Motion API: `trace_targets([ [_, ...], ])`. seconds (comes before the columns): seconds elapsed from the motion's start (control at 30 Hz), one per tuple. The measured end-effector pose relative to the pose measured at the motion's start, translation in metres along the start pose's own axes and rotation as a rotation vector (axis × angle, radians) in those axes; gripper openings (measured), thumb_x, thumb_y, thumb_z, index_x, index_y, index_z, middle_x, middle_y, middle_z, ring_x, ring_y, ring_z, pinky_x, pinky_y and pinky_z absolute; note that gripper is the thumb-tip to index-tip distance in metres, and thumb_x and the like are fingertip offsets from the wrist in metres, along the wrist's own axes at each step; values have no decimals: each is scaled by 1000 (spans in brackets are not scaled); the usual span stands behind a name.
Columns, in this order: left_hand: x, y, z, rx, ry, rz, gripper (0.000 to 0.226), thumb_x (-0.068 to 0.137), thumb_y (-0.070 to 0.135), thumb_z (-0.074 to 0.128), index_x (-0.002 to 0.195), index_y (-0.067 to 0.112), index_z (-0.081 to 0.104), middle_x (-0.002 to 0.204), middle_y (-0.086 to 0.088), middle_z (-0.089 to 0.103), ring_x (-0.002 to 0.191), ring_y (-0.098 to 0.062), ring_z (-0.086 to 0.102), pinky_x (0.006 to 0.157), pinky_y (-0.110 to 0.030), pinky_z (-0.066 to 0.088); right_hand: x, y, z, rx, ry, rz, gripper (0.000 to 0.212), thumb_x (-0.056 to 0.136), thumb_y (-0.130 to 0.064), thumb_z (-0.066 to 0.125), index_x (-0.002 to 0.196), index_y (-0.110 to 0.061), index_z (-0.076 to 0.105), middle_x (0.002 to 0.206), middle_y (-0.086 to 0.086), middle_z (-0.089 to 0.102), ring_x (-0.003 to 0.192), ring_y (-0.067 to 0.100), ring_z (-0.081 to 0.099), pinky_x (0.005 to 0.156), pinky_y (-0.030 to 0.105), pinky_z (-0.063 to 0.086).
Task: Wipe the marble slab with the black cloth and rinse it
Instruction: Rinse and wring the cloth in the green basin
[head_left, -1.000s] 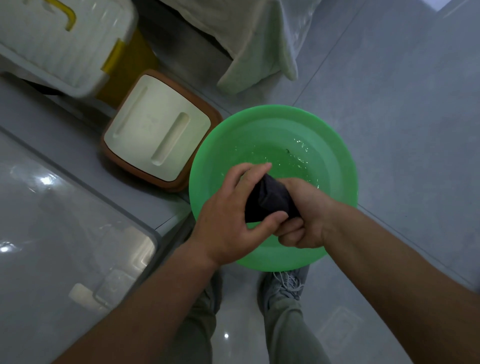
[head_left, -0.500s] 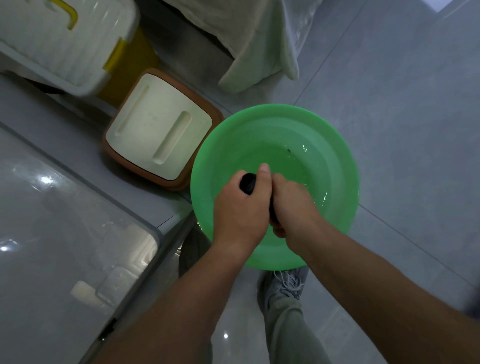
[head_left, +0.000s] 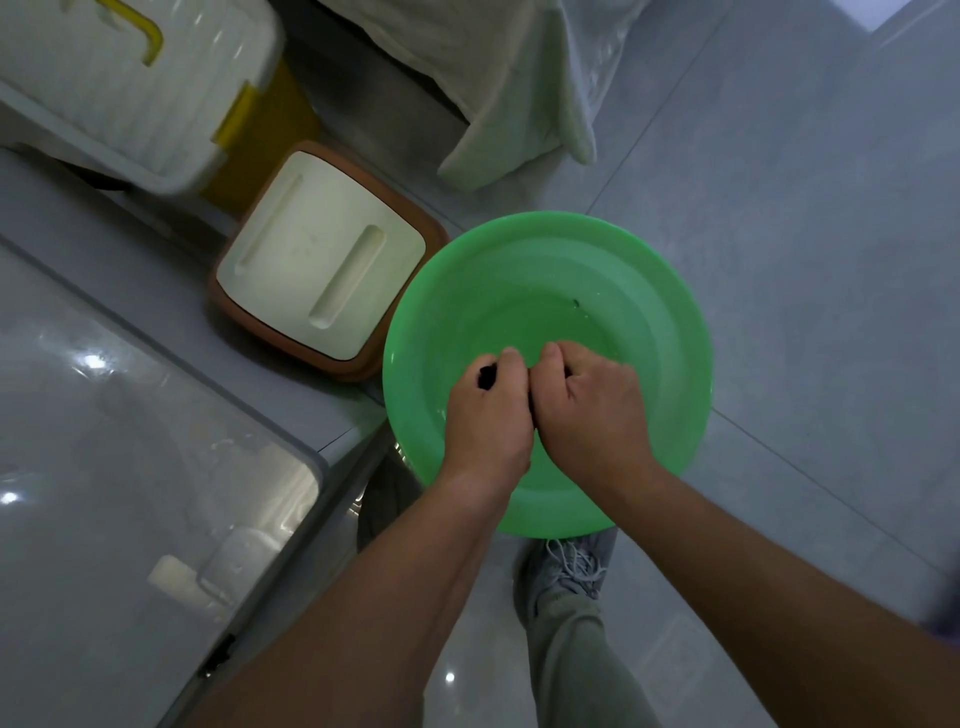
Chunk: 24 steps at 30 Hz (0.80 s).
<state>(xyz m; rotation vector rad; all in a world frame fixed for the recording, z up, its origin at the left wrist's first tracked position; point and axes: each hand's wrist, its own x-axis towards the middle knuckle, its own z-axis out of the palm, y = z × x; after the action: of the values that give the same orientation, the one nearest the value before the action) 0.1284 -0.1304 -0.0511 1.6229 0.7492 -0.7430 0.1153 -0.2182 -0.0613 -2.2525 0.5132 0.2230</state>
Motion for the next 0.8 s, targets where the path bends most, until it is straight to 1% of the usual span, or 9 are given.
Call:
trace_targets([
  [0.1, -4, -2, -2, -25, -74, 43, 36, 100, 46, 49, 82, 15, 55, 68, -1, 54, 61, -19, 47, 53, -34, 38, 3, 3, -8, 8, -14, 12, 41, 95, -29, 39, 55, -22, 32, 48, -2, 35, 44, 13, 33, 45, 28, 23],
  [0.23, -10, -1, -8, 45, -173, 170, 20, 100, 45, 53, 97, 26, 59, 91, 2, 63, 76, -18, 62, 52, -28, 49, 3, 6, -20, 74, -100, 117, 38, 102, -28, 46, 65, -21, 43, 58, -3, 44, 51, 9, 39, 49, 24, 28],
  [0.3, -15, 2, -10, 59, -196, 144, 17, 99, 43, 55, 110, 30, 58, 105, 7, 61, 92, -14, 66, 58, -26, 55, 1, 8, -26, 184, -146, 203, 31, 102, -33, 49, 73, -21, 51, 65, -5, 49, 56, 5, 44, 53, 22, 34],
  [0.4, -25, 8, -11, 14, -164, 44, 36, 96, 45, 59, 127, 27, 53, 120, 2, 57, 101, -16, 66, 72, -33, 62, -4, 5, -41, 362, -220, 316, 14, 100, -33, 56, 100, -21, 62, 86, -5, 62, 76, 8, 59, 61, 22, 45],
  [0.47, -32, 16, -10, -24, -150, -56, 41, 96, 48, 57, 126, 21, 55, 122, -6, 58, 102, -20, 66, 76, -38, 63, -11, 3, -50, 432, -262, 392, 22, 98, -29, 62, 118, -22, 57, 101, -5, 63, 89, 16, 65, 61, 24, 55],
  [0.5, -36, 22, -9, -49, -156, -109, 40, 97, 50, 55, 122, 18, 56, 120, -8, 60, 102, -23, 66, 77, -40, 63, -15, 2, -54, 439, -262, 392, 27, 96, -26, 66, 121, -21, 56, 106, -2, 64, 94, 19, 67, 67, 29, 59],
  [0.6, -52, 38, -11, -121, -184, -219, 39, 98, 50, 52, 120, 18, 54, 118, -8, 62, 104, -24, 65, 79, -41, 62, -25, -9, -71, 421, -253, 272, 24, 90, -12, 71, 110, -23, 62, 107, 4, 67, 100, 25, 66, 89, 47, 58],
  [0.7, -71, 55, -21, -189, -155, -222, 47, 95, 49, 60, 129, 19, 48, 123, -9, 61, 104, -23, 67, 71, -38, 63, -33, -31, -92, 472, -268, 239, 27, 89, -2, 66, 104, -23, 60, 105, 4, 66, 101, 25, 66, 92, 45, 57],
  [0.8, -88, 68, -39, -232, -112, -149, 44, 93, 37, 68, 128, 14, 55, 123, -9, 65, 103, -19, 68, 73, -32, 62, -38, -55, -104, 585, -302, 275, 24, 88, -9, 69, 103, -22, 57, 108, 6, 63, 101, 26, 66, 92, 49, 58],
])
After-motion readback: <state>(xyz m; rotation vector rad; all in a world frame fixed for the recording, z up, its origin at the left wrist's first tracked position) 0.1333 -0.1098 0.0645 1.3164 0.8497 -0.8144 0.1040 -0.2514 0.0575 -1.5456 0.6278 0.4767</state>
